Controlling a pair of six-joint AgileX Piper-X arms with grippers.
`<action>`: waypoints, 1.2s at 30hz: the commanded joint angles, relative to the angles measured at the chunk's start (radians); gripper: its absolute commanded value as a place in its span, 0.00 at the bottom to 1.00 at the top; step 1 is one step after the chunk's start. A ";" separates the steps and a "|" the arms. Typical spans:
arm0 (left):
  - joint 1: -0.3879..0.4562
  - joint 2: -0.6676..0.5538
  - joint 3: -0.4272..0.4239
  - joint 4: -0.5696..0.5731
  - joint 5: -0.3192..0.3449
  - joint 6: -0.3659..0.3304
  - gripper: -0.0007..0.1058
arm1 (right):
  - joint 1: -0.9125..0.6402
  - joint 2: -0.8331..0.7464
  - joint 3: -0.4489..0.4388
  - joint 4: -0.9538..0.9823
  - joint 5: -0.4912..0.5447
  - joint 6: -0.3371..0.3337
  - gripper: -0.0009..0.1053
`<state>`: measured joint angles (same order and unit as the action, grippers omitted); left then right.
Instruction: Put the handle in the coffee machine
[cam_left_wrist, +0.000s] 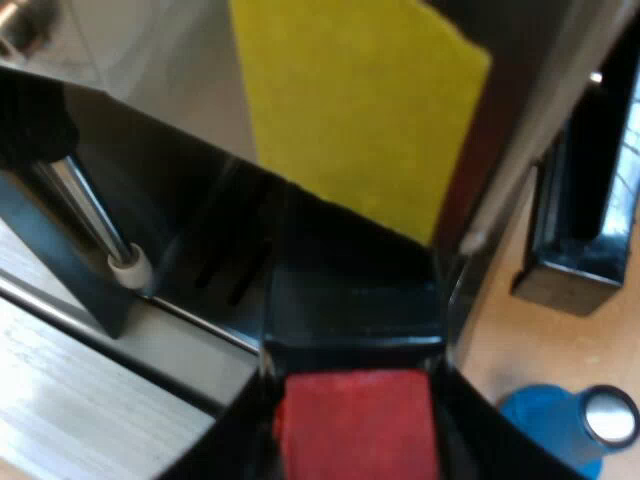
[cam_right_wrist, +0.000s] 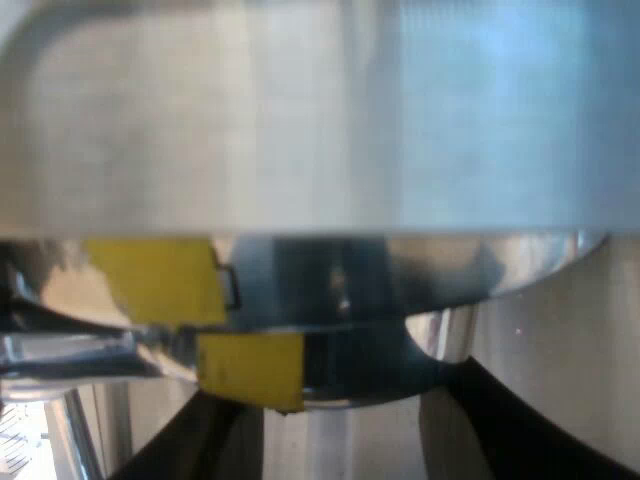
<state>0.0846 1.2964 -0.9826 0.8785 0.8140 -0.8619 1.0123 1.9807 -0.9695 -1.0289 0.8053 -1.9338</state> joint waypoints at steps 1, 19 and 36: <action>0.000 -0.039 -0.050 -0.135 0.261 -0.039 0.52 | 0.004 -0.024 -0.024 -0.126 -0.017 -0.015 0.37; 0.073 -0.079 -0.050 -0.113 0.256 -0.039 0.64 | 0.004 -0.024 -0.024 -0.194 0.006 -0.015 0.37; 0.175 -0.137 -0.076 0.021 0.194 -0.028 0.59 | 0.004 -0.024 -0.024 -0.194 0.006 -0.020 0.37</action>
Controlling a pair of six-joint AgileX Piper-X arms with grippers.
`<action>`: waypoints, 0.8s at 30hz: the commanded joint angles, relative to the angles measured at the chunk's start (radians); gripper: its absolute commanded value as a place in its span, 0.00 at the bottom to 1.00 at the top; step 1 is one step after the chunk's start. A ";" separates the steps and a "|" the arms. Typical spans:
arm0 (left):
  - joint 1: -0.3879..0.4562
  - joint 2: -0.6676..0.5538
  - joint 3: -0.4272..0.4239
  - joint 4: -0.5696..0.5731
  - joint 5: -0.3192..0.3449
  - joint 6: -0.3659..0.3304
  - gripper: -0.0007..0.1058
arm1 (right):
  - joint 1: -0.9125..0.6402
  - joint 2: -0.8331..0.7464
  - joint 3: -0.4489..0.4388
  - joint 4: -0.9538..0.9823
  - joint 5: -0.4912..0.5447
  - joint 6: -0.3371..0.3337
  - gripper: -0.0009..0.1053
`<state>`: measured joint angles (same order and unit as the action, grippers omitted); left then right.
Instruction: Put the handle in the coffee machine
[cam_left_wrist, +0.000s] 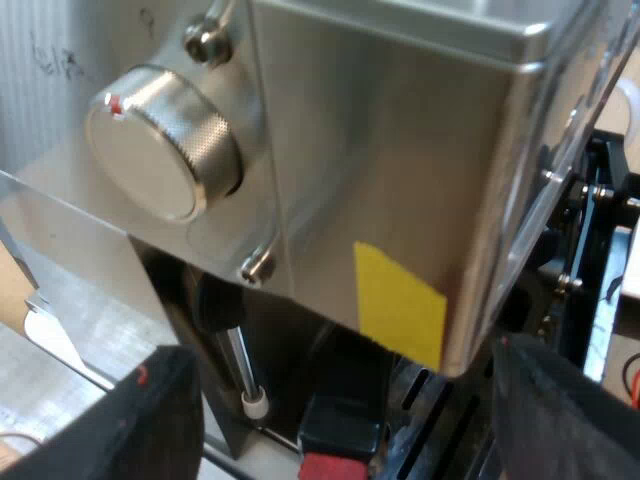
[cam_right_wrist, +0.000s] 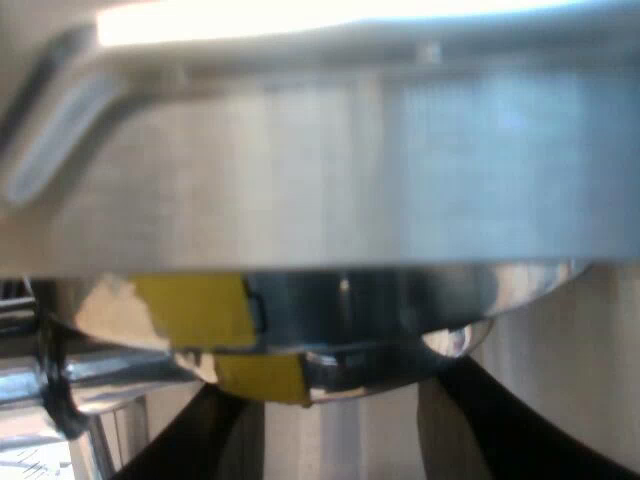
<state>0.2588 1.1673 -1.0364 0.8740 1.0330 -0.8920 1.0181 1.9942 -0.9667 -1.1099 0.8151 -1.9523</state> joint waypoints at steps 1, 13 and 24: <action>0.001 -0.008 -0.027 0.033 -0.041 0.002 0.59 | -0.002 -0.038 -0.026 -0.113 -0.004 -0.002 0.37; 0.001 0.035 -0.051 -0.016 -0.321 -0.002 0.02 | -0.002 -0.038 -0.026 -0.113 -0.004 -0.001 0.37; 0.001 0.169 -0.104 -0.038 -0.370 0.002 0.02 | -0.002 -0.038 -0.026 -0.113 -0.004 -0.005 0.37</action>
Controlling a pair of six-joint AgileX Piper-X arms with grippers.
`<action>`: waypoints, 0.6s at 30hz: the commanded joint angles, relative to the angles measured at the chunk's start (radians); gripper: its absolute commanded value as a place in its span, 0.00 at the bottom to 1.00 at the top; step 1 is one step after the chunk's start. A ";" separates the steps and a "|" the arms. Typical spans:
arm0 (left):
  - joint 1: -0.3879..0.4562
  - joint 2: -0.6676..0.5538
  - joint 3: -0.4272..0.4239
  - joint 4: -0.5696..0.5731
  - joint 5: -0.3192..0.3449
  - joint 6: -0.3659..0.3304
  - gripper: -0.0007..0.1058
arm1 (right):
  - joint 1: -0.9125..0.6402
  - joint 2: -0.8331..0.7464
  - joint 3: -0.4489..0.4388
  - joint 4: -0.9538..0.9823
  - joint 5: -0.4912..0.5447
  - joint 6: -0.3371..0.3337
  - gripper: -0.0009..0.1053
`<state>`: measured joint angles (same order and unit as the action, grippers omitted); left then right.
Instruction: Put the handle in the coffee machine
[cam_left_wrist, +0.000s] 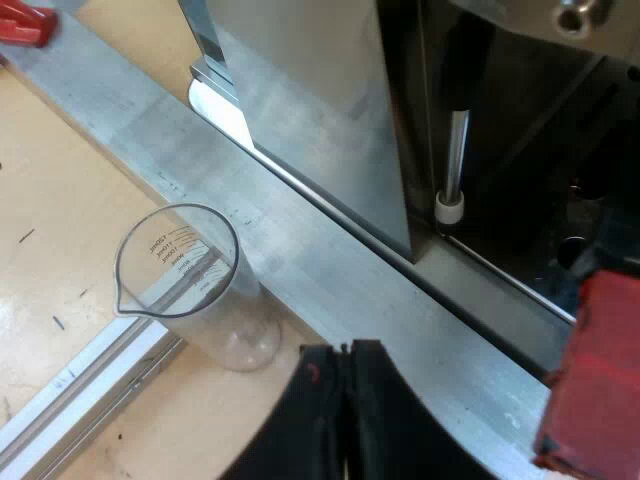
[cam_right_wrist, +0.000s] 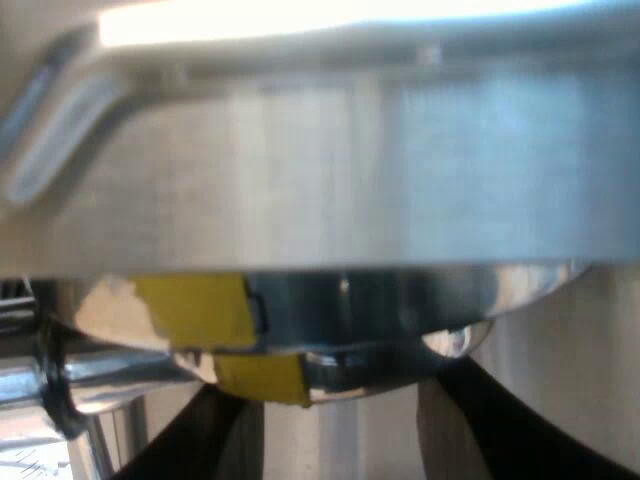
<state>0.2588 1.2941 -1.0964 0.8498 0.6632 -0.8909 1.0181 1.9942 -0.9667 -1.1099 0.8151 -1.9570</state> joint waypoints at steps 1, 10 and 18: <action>0.001 0.063 -0.062 -0.013 0.000 0.000 0.02 | -0.002 -0.038 -0.026 -0.113 -0.004 0.000 0.37; -0.049 0.198 -0.179 0.150 -0.048 0.143 0.02 | -0.002 -0.038 -0.026 -0.113 -0.004 0.000 0.37; -0.123 0.216 -0.179 0.183 -0.100 0.167 0.02 | -0.002 -0.038 -0.026 -0.111 -0.004 0.000 0.37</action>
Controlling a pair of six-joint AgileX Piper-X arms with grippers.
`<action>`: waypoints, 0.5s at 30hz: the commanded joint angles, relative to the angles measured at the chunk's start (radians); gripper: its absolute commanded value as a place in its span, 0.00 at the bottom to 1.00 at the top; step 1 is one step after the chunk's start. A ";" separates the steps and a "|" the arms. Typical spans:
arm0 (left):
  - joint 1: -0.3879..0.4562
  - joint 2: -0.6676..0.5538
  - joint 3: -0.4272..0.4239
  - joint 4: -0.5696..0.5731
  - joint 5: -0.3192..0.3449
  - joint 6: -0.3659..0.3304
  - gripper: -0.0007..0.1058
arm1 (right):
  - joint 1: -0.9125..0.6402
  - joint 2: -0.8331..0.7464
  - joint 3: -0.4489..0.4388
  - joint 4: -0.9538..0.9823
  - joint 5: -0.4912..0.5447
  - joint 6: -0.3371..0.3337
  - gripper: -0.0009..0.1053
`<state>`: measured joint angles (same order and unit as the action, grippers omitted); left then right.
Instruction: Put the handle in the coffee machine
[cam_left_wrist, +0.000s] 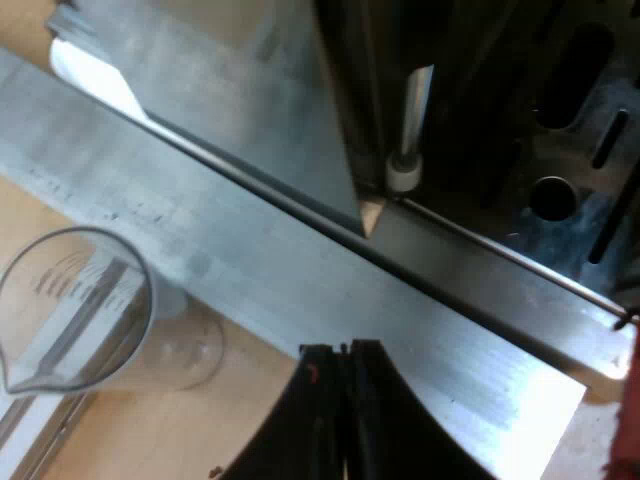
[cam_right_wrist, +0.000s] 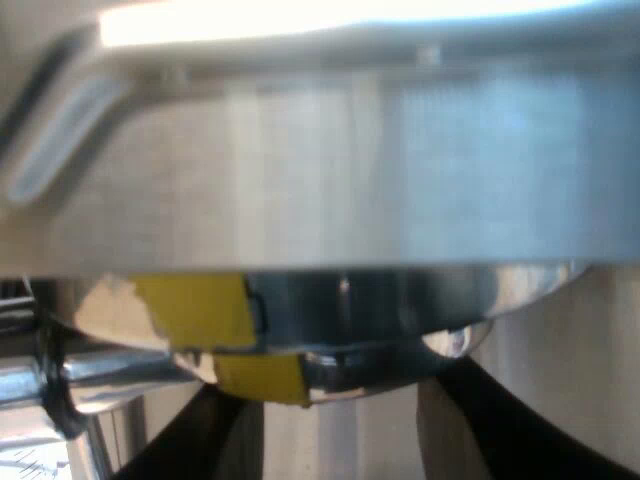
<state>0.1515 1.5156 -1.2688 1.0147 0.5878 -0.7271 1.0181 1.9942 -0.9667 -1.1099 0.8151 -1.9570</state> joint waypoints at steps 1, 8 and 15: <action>-0.022 -0.005 -0.006 0.029 -0.034 0.004 0.02 | -0.002 -0.038 -0.026 -0.111 -0.004 0.000 0.37; -0.051 -0.005 -0.006 0.084 -0.038 0.021 0.02 | -0.002 -0.038 -0.026 -0.105 -0.004 0.000 0.37; -0.062 -0.005 -0.006 0.163 -0.036 0.052 0.02 | -0.002 -0.038 -0.026 -0.105 -0.004 0.000 0.37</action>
<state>0.0982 1.5156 -1.2688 1.1483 0.5540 -0.6868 1.0181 1.9942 -0.9667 -1.1099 0.8151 -1.9570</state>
